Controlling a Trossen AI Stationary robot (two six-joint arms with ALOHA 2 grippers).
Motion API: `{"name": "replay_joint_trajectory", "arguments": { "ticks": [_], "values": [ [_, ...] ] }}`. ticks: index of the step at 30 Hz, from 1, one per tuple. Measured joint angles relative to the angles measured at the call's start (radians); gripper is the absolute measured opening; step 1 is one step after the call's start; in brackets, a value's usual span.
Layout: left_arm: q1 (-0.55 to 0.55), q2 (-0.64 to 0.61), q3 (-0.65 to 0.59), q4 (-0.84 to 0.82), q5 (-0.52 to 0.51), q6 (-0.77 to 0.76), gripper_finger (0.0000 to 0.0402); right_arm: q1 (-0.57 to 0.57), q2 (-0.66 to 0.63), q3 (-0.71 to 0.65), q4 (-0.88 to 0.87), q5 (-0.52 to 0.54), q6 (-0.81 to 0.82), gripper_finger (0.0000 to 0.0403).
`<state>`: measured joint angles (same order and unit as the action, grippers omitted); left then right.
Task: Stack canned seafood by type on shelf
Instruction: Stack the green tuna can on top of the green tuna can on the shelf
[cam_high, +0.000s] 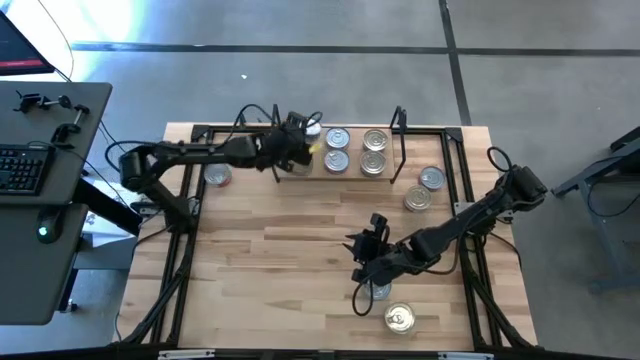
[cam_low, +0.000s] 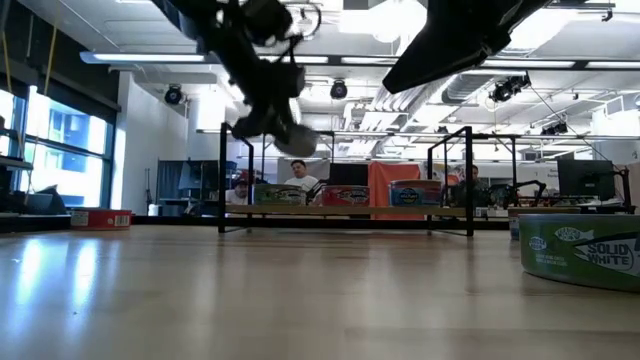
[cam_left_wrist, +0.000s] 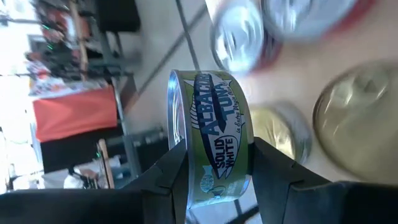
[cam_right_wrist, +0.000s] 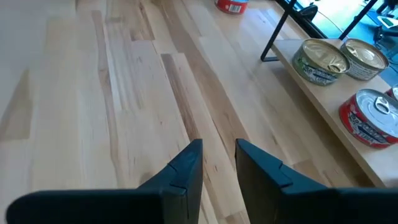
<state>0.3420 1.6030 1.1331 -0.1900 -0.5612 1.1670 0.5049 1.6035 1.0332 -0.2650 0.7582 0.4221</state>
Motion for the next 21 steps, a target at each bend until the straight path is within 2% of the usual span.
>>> {"name": "replay_joint_trajectory", "arguments": {
  "ticks": [5,11,18,21],
  "values": [
    [0.076,0.076,0.000,0.022,0.005,0.057,0.0113,0.001,0.000,0.000,-0.004,0.000,0.000,0.0084],
    [0.110,0.136,0.000,0.025,0.002,0.066,0.0115,0.001,0.000,0.000,-0.007,0.000,0.000,0.0084],
    [0.111,0.164,0.000,0.028,-0.005,0.068,0.0190,0.001,0.000,0.000,-0.009,-0.001,0.001,0.0084],
    [0.111,0.166,0.000,0.024,-0.004,0.073,0.0206,0.001,0.000,0.000,-0.010,-0.001,0.004,0.0084]
  ]
}}
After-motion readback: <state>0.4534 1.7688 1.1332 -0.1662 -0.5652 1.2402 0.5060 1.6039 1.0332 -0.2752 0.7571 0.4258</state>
